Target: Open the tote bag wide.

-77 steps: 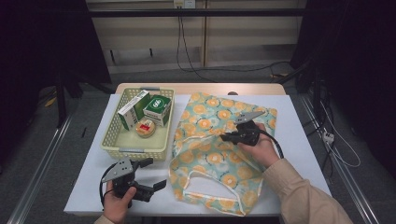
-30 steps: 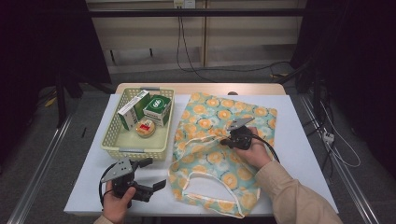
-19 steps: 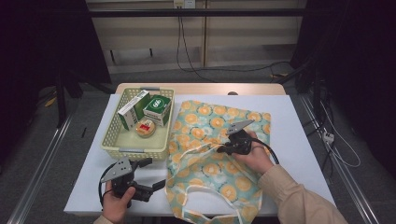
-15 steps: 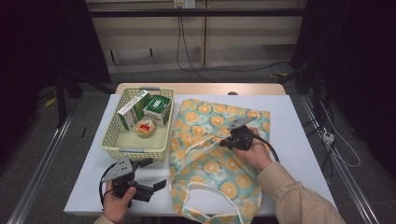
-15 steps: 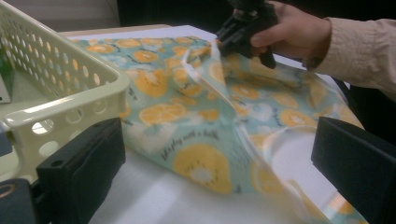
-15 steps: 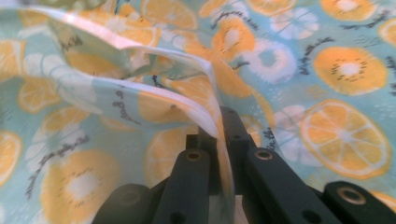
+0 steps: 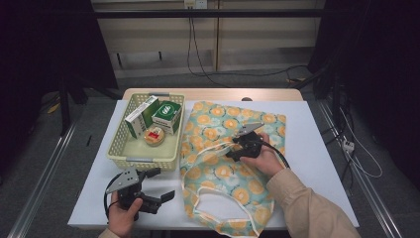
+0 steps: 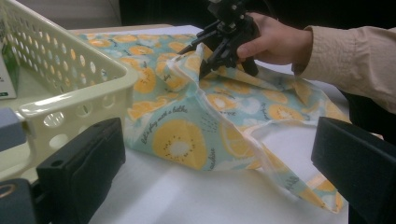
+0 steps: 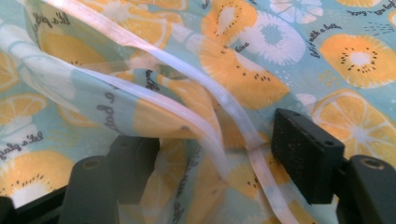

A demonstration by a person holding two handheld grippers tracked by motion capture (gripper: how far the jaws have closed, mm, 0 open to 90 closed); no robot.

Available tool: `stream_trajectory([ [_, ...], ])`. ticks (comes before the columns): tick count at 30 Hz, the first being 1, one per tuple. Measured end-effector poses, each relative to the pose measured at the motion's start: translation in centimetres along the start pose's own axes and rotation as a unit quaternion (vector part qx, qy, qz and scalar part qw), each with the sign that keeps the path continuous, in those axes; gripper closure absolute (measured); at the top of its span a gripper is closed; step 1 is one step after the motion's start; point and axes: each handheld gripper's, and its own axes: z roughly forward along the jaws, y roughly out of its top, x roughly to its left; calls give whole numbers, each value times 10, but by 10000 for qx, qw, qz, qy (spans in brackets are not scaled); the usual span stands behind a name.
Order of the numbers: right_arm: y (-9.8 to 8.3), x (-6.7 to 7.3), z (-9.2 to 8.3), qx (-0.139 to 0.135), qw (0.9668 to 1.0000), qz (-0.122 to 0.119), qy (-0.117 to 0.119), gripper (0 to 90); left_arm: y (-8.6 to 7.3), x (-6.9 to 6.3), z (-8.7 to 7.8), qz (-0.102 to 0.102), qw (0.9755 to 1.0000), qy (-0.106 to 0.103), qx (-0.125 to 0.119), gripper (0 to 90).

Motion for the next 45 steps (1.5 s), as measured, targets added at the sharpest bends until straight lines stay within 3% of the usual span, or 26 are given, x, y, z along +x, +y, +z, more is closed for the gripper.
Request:
stream_trajectory([
  [3, 0, 0, 0, -5, 10000, 35, -46, 389, 0, -1, 1, -15, 10000, -24, 12, 26],
  [11, 1, -11, -2, -23, 9999, 45, -88, 799, 1, -1, 0, 30, 10000, 7, 23, 26],
  [15, 7, -9, -1, 168, 9998, 6, -70, 877, 2, -2, 0, 24, 10000, 5, -1, 26],
  [19, 16, -10, -4, 383, 9992, 84, 38, 888, 6, -3, -1, 46, 10000, 10, -49, 26],
  [26, 41, -19, -29, 86, 9987, 380, 330, 891, 17, -3, -4, 65, 9999, 35, -138, 26],
  [31, 51, -22, -37, 45, 9985, 415, 342, 891, 28, -3, -8, 162, 9997, 37, -176, 26],
  [38, 59, -27, -46, -38, 9984, 475, 302, 891, 38, -2, -10, 126, 9998, 80, -152, 26],
  [45, 61, -25, -46, 55, 9990, 389, 224, 890, 41, -10, 3, 64, 10000, -35, -7, 26],
])
